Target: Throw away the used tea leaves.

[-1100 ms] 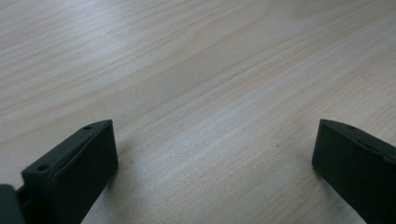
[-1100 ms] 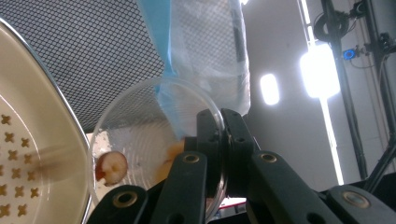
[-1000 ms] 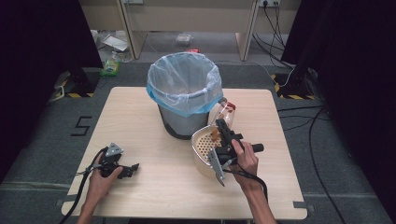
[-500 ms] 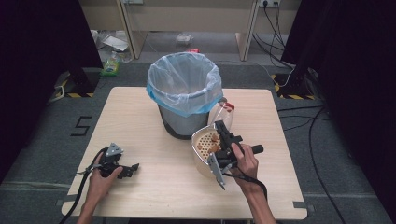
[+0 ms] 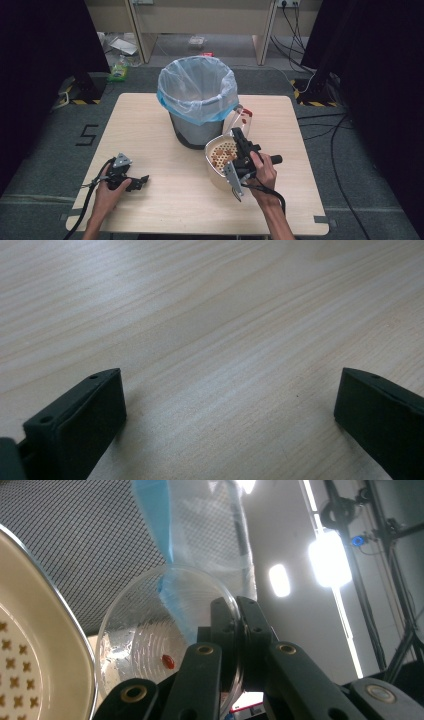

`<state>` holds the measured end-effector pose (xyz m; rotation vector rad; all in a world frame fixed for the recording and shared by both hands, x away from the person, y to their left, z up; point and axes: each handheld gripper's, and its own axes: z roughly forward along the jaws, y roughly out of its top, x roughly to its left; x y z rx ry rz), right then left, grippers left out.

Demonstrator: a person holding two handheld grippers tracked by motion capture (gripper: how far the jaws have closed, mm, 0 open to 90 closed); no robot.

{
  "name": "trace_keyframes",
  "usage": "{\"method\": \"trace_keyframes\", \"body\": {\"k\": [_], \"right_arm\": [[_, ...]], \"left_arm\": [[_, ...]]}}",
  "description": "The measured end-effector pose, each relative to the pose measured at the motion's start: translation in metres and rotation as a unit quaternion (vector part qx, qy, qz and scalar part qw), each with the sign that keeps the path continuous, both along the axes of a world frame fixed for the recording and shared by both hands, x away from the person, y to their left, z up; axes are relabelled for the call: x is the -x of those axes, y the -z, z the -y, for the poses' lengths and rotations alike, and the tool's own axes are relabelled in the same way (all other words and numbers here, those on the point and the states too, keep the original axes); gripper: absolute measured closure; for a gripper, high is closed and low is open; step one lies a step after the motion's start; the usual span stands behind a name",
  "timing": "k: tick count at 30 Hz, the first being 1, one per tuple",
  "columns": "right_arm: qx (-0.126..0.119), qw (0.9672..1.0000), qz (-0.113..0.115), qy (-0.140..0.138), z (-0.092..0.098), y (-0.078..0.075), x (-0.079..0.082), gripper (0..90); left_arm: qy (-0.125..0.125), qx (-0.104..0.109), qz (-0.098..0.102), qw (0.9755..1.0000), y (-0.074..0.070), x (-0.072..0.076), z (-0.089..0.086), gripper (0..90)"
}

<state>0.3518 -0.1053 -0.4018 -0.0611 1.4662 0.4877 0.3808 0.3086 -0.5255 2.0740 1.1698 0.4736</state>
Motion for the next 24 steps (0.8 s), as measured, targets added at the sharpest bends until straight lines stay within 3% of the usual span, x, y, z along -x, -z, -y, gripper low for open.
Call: {"method": "trace_keyframes", "body": {"k": [2,3,4,5,6,9,10,11,14,17,19,20,21,22,23,24], "right_arm": [[-0.011,0.9999,-0.008,-0.007,0.001,-0.003,0.0,88.0],[-0.04,0.9991,-0.014,-0.008,0.004,-0.005,0.0,88.0],[-0.051,0.9983,-0.028,-0.012,0.006,-0.008,-0.001,87.9],[-0.051,0.9983,-0.028,-0.012,0.006,-0.008,-0.001,87.9],[-0.087,0.9947,-0.051,-0.017,0.009,-0.01,-0.002,87.9],[-0.146,0.9854,-0.087,-0.018,0.016,-0.015,-0.006,87.9],[-0.19,0.9735,-0.125,-0.021,0.021,-0.017,-0.01,87.9],[-0.19,0.9735,-0.125,-0.021,0.021,-0.017,-0.01,87.9],[-0.261,0.9491,-0.174,-0.027,0.031,-0.022,-0.016,87.9],[-0.288,0.9364,-0.2,-0.022,0.037,-0.026,-0.02,87.8],[-0.309,0.9256,-0.217,-0.02,0.042,-0.028,-0.023,87.8],[-0.339,0.9093,-0.24,-0.022,0.049,-0.03,-0.027,87.8],[-0.339,0.9093,-0.24,-0.022,0.049,-0.03,-0.027,87.8],[-0.345,0.906,-0.244,-0.022,0.052,-0.031,-0.028,87.8],[-0.366,0.8935,-0.259,-0.025,0.058,-0.034,-0.031,87.8],[-0.366,0.8935,-0.259,-0.025,0.058,-0.034,-0.031,87.8]], "left_arm": [[0.0,0.0,0.0,1.0,0.0,0.0,0.0,0.0],[0.0,0.0,0.0,1.0,0.0,0.0,0.0,0.0],[0.0,0.0,0.0,1.0,0.0,0.0,0.0,0.0],[0.0,0.0,0.0,1.0,0.0,0.0,0.0,0.0],[0.0,0.0,0.0,1.0,0.0,0.0,0.0,0.0],[0.0,0.0,0.0,1.0,0.0,0.0,0.0,0.0],[0.0,0.0,0.0,1.0,0.0,0.0,0.0,0.0],[0.0,0.0,0.0,1.0,0.0,0.0,0.0,0.0],[0.0,0.0,0.0,1.0,0.0,0.0,0.0,0.0],[0.0,0.0,0.0,1.0,0.0,0.0,0.0,0.0],[0.0,0.0,0.0,1.0,0.0,0.0,0.0,0.0],[0.0,0.0,0.0,1.0,0.0,0.0,0.0,0.0],[0.0,0.0,0.0,1.0,0.0,0.0,0.0,0.0],[0.0,0.0,0.0,1.0,0.0,0.0,0.0,0.0],[0.0,0.0,0.0,1.0,0.0,0.0,0.0,0.0],[0.0,0.0,0.0,1.0,0.0,0.0,0.0,0.0]]}}
